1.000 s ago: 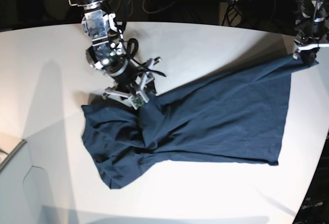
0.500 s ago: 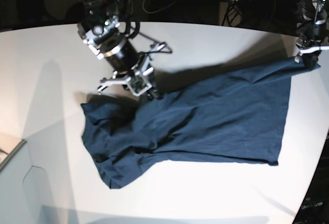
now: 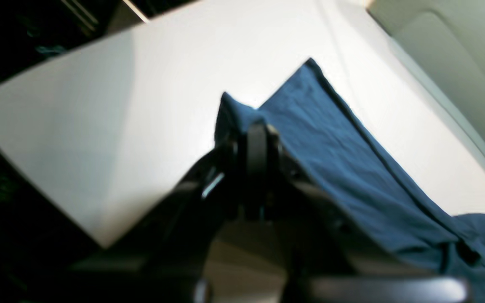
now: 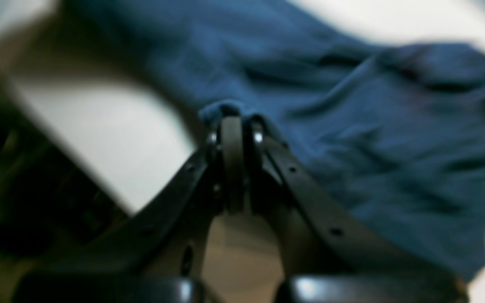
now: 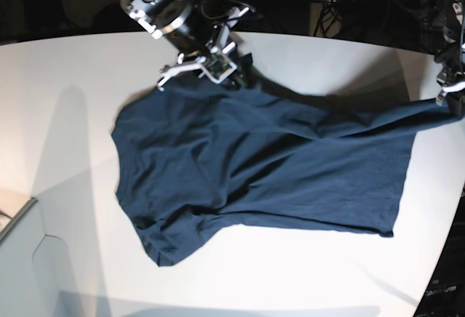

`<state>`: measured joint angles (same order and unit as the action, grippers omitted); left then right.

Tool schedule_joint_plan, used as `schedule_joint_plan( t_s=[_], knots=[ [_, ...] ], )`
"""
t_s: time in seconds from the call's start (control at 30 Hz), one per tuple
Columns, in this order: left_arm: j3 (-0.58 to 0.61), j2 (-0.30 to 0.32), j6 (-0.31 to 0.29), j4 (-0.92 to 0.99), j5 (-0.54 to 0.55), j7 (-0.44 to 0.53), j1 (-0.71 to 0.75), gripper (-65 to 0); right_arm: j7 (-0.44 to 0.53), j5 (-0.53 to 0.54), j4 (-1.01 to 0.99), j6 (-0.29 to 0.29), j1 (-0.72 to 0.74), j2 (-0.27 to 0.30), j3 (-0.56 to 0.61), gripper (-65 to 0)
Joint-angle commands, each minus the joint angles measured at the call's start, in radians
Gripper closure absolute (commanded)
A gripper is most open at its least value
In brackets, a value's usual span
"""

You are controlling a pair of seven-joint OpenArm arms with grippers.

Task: Layout the t-shirt on the table in an organized manner, then fold the t-shirt properly
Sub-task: 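Move the right gripper back and grasp the shirt shoulder, then pull the shirt shoulder with the right gripper away from the left gripper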

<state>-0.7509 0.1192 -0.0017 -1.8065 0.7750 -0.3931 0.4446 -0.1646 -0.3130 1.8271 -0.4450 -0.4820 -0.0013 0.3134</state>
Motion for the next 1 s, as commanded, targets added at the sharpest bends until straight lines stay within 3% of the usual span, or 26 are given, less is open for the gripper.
schedule_joint_plan(
  t_s=[0.0, 0.17, 0.37, 0.7, 0.97],
  knots=[
    [-0.015, 0.014, -0.005, -0.022, 0.001, 0.026, -0.017, -0.1, 0.033, 0.010, 0.001, -0.001, 0.013, 0.010, 0.002, -6.6],
    [-0.026, 0.029, -0.005, -0.020, 0.001, 0.024, -0.026, -0.1, 0.044, 0.010, -0.027, -0.001, 0.013, 0.014, 0.020, -24.1],
    [-0.028, 0.030, -0.005, -0.022, -0.001, 0.030, -0.028, -0.1, 0.044, 0.010, 0.029, 0.004, -0.014, 0.010, -0.047, -36.9],
    [-0.031, 0.030, -0.005, -0.019, -0.001, 0.032, -0.056, -0.1, 0.040, 0.010, -0.027, 0.004, -0.102, 0.008, -0.125, -38.4],
    [-0.031, 0.044, -0.005, -0.022, 0.004, 0.032, -0.088, -0.1, 0.043, 0.010, -0.260, 0.005, 0.033, -0.018, -0.158, -38.4]
  ],
)
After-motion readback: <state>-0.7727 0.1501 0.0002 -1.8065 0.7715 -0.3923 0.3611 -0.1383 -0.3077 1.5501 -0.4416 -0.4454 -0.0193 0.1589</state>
